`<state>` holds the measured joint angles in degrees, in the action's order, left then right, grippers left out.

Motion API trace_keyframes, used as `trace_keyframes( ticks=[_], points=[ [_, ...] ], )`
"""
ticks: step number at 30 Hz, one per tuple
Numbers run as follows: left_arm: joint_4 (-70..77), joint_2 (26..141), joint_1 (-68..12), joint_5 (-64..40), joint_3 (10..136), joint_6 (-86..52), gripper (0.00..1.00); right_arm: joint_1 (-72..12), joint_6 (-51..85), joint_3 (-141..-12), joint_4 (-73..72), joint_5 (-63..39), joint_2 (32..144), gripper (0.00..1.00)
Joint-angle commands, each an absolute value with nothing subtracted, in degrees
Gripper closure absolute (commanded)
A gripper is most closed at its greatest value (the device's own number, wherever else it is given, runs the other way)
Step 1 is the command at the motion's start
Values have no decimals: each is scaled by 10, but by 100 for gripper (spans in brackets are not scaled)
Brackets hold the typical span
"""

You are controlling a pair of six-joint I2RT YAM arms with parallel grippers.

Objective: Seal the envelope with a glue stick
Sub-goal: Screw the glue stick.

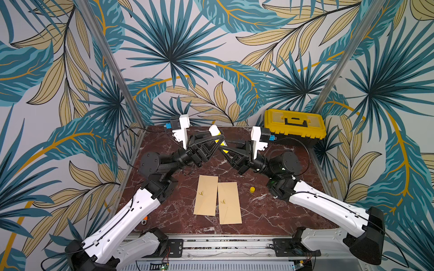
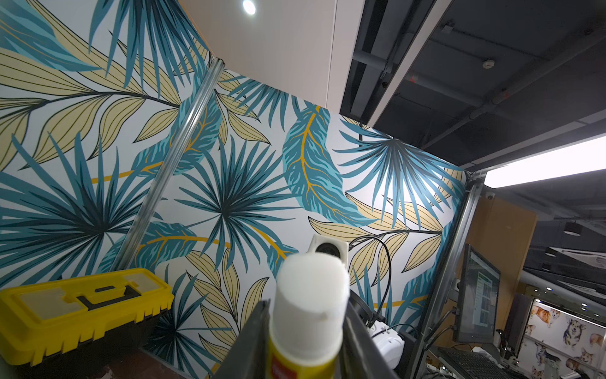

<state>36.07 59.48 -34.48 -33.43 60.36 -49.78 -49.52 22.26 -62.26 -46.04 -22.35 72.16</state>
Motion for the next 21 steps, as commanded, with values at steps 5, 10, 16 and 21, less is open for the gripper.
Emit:
trace_keyframes(
  ticks=[5,10,16,21],
  points=[
    [369,596,-348,-353,607,-504,72,-499,227,-636,-460,-207,723,100],
    [373,592,-348,-350,608,-500,86,-499,221,-634,-441,-200,716,98],
    [370,585,-348,-339,611,-491,91,-499,207,-603,-422,-177,689,62],
    [374,579,-348,-334,611,-489,92,-499,222,-585,-428,-176,674,56]
  ],
)
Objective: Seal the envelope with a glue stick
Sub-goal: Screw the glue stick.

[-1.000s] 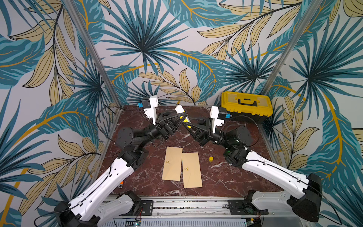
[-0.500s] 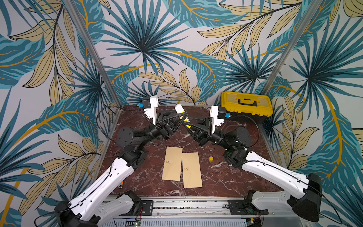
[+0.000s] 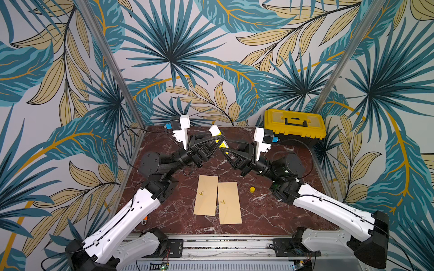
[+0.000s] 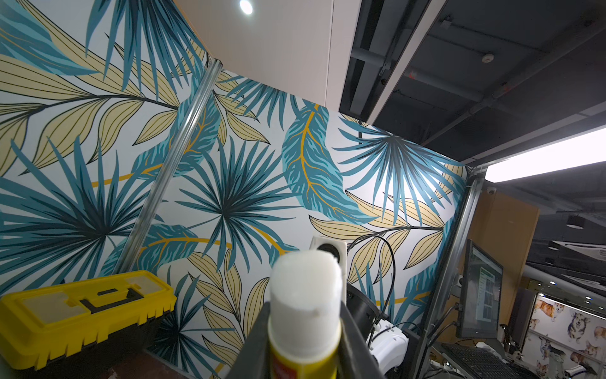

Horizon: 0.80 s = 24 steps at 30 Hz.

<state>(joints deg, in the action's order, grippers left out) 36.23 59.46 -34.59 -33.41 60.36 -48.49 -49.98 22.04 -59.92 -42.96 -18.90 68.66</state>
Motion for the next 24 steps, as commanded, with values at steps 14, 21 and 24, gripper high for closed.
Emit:
trace_keyframes(
  ticks=[14,21,24],
  points=[
    [375,572,-348,-317,606,-491,94,-499,237,-573,-437,-202,670,62],
    [379,575,-348,-319,606,-496,95,-499,245,-583,-443,-225,681,77],
    [380,575,-348,-319,604,-497,95,-499,244,-588,-447,-228,684,87]
  ],
)
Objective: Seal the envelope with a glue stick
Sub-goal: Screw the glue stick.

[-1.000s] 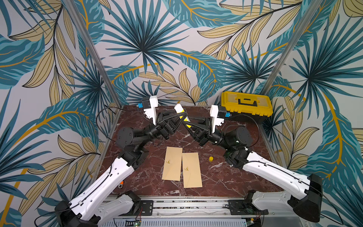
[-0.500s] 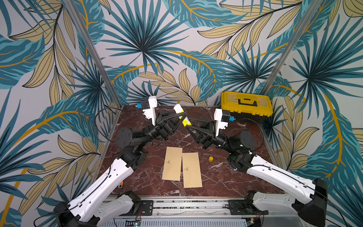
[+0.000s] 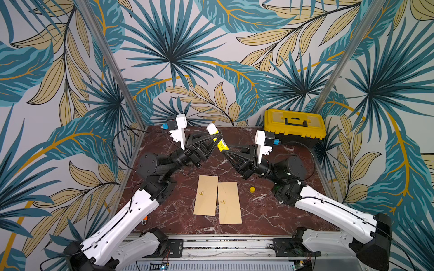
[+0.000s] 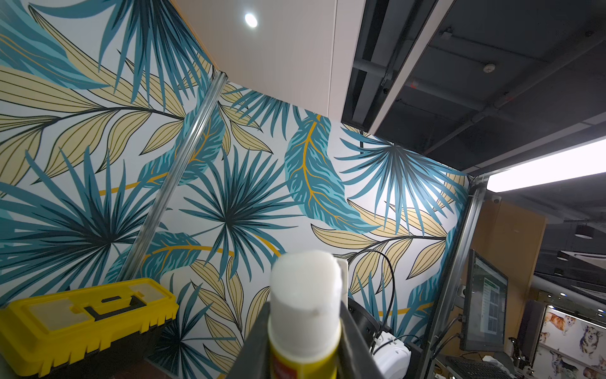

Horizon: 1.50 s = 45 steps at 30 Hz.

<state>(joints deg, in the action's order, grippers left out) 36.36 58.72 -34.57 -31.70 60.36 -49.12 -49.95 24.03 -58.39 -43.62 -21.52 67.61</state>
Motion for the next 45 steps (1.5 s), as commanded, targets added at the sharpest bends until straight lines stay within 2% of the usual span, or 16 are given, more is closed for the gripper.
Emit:
trace_keyframes(
  ticks=[1,7,11,21,30,36,37,40,43,45],
  points=[
    [380,574,-348,-317,602,-497,95,-499,241,-589,-447,-227,685,88],
    [371,569,-348,-294,594,-491,99,-502,168,-603,-408,-189,688,94],
    [332,554,-348,-256,587,-475,100,-504,75,-609,-370,-125,684,95],
    [296,535,-350,-146,558,-492,100,-509,-178,-641,-325,-40,707,98],
    [321,541,-351,-114,542,-516,100,-540,-483,-643,-389,22,749,99],
    [317,540,-351,-113,542,-523,100,-557,-600,-653,-436,37,790,99],
    [317,540,-352,-112,542,-522,100,-559,-603,-654,-438,35,793,96],
    [313,536,-352,-111,542,-520,100,-564,-572,-659,-417,32,788,78],
    [310,533,-351,-115,544,-513,100,-565,-473,-660,-361,36,756,64],
    [313,533,-351,-122,546,-507,100,-565,-373,-656,-319,28,726,59]
  ],
)
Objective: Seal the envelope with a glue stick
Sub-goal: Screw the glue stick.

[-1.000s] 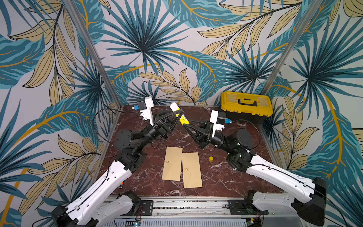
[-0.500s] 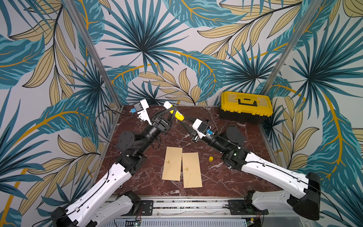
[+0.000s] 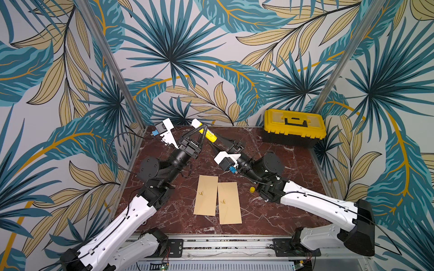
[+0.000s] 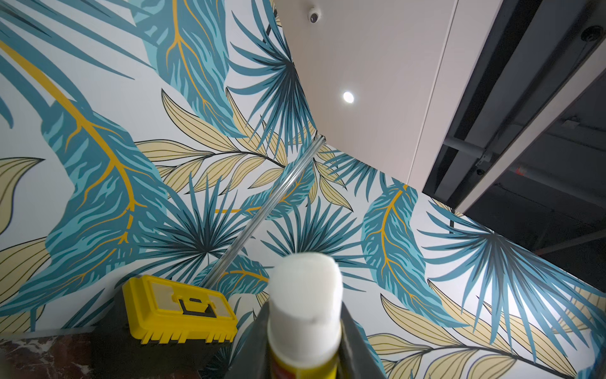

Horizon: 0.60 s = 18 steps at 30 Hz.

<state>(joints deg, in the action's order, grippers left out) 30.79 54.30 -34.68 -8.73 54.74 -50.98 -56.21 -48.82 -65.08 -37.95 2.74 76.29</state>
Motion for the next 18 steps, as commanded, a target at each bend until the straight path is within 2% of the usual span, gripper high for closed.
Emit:
trace_keyframes(
  ticks=[1,8,13,18],
  points=[
    [315,533,-351,-129,547,-503,100,-565,-317,-655,-299,22,712,58],
    [361,550,-350,-217,569,-476,100,-565,65,-628,-258,0,644,48],
    [395,559,-350,-301,602,-472,100,-564,256,-607,-295,-45,626,41],
    [473,574,-351,-359,618,-504,100,-565,390,-612,-359,-90,647,39]
  ],
)
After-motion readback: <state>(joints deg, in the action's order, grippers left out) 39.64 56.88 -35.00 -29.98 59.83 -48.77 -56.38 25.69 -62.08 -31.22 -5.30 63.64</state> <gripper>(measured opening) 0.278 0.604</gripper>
